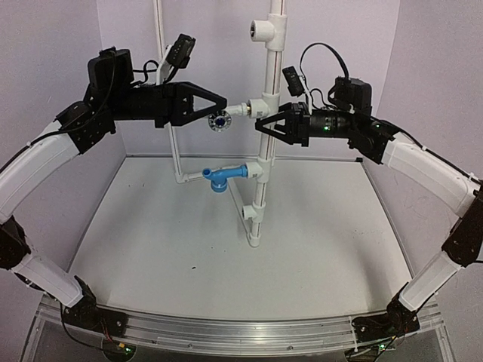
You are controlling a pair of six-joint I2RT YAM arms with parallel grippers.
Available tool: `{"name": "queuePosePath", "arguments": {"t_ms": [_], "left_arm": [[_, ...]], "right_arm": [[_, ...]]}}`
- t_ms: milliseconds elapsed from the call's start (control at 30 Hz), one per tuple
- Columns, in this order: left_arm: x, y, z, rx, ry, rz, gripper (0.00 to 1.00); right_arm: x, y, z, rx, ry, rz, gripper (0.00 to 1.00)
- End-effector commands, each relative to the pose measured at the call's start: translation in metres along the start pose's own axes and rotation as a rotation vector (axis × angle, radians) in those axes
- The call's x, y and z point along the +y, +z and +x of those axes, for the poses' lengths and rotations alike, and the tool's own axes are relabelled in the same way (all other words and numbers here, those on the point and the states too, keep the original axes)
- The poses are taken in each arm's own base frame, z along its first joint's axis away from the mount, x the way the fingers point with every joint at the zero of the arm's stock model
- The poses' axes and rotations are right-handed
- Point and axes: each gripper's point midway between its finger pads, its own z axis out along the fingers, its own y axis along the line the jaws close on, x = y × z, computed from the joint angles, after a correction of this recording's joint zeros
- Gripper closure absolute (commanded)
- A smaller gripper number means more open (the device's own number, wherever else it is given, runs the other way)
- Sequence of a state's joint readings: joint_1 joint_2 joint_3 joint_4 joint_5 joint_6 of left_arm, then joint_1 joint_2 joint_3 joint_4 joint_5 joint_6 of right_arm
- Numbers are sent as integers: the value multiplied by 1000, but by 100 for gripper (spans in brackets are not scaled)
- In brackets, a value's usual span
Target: Install the water faucets
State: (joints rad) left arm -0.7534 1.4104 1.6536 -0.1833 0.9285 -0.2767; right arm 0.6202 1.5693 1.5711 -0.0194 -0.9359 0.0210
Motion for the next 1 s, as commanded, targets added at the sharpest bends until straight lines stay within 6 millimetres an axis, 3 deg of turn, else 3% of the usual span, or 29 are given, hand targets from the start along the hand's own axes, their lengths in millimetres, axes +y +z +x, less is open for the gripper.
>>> {"name": "queuePosePath", "arguments": {"t_ms": [0,133,400,733,967], "left_arm": [[-4,-8,2,-8,25,-51,89],[2,-7,11,10,11,-78,89],[16,-7,28,36,-29,-142,89],[40,-21,46,-46,-128,-305,88],[7,-23,55,-74,-116,-170,84]], "right_arm": [[-28,-6,-18,-53,185,117,100],[-27,-6,-23,-76,181,107,100],[-18,-7,-14,-59,174,64,100],[-9,-8,-1,-33,176,27,100],[-10,-7,12,-12,199,23,100]]}}
